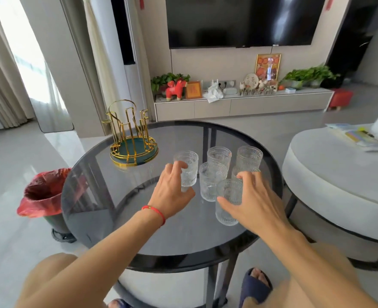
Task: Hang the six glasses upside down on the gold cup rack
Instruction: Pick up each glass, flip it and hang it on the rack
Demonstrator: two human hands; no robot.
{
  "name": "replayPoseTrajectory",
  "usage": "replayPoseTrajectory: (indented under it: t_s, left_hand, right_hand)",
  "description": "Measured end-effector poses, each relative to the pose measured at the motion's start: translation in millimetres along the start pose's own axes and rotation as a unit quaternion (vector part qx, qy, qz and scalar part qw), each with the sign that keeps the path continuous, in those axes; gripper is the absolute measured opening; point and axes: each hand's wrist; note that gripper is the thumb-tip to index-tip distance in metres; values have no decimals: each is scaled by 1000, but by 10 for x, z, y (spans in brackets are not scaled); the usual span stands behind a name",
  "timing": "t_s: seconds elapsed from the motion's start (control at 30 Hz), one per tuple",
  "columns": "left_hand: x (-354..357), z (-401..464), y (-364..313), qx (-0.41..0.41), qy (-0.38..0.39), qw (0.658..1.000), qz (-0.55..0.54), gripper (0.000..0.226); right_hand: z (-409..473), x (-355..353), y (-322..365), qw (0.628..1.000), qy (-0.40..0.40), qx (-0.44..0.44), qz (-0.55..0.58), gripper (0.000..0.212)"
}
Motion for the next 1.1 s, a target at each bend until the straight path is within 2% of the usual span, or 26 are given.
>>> replayPoseTrajectory:
  t_s: [0.2, 0.3, 0.37, 0.43, 0.53, 0.57, 0.6, 0.67, 0.73, 0.8, 0.9, 1.0, 1.1]
  left_hand:
    - [63, -290, -126, 77, 9, 995, -67, 40]
    - [25, -360, -157, 31, 57, 988, -140, 30]
    - [-10, -390, -145, -24, 99, 970, -220, 19]
    - [-77, -385, -102, -89, 141, 927, -336, 23]
    - [-228, -305, -2, -170, 215, 800, -533, 41]
    - [-286, -251, 52, -173, 212, 769, -578, 44]
    - [-344, -190, 107, -171, 194, 756, -602, 46]
    - [-486, -10, 268, -172, 127, 767, -605, 51]
    - [-623, 189, 408, -188, 59, 797, -572, 59]
    - [-742, 389, 575, -188, 1, 833, -520, 71]
    - [-780, 611, 754, -156, -46, 892, -423, 77]
    - [-657, 763, 967, -139, -88, 906, -390, 73]
    - [-587, 927, 1241, -137, -120, 917, -356, 47]
  right_hand:
    - [-29, 166, 64, 996, -32, 12, 78, 79]
    - [-20, 93, 108, 992, -5, 43, 118, 91]
    - [-19, -17, 174, 985, -3, 53, 167, 92]
    - [54, -126, 276, 965, 2, 55, 255, 87]
    - [279, -149, 489, 899, 49, 91, 426, 72]
    - [370, -114, 564, 872, 77, 105, 473, 68]
    - [452, -86, 618, 854, 103, 112, 497, 64]
    - [681, -7, 733, 852, 159, 100, 488, 63]
    - [921, 35, 836, 890, 204, 60, 404, 68]
    - [1198, 136, 1014, 930, 222, -8, 292, 83]
    - [1523, 374, 1304, 941, 235, -109, 220, 101]
    - [1822, 615, 1466, 938, 241, -133, 212, 102]
    - [2215, 764, 1494, 950, 193, -133, 204, 93]
Point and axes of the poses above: each hand's wrist, its own z-axis towards the middle knuckle, its own x-axis out of the palm, y = z × x, and after that the axes turned 13 degrees about z, right-handed
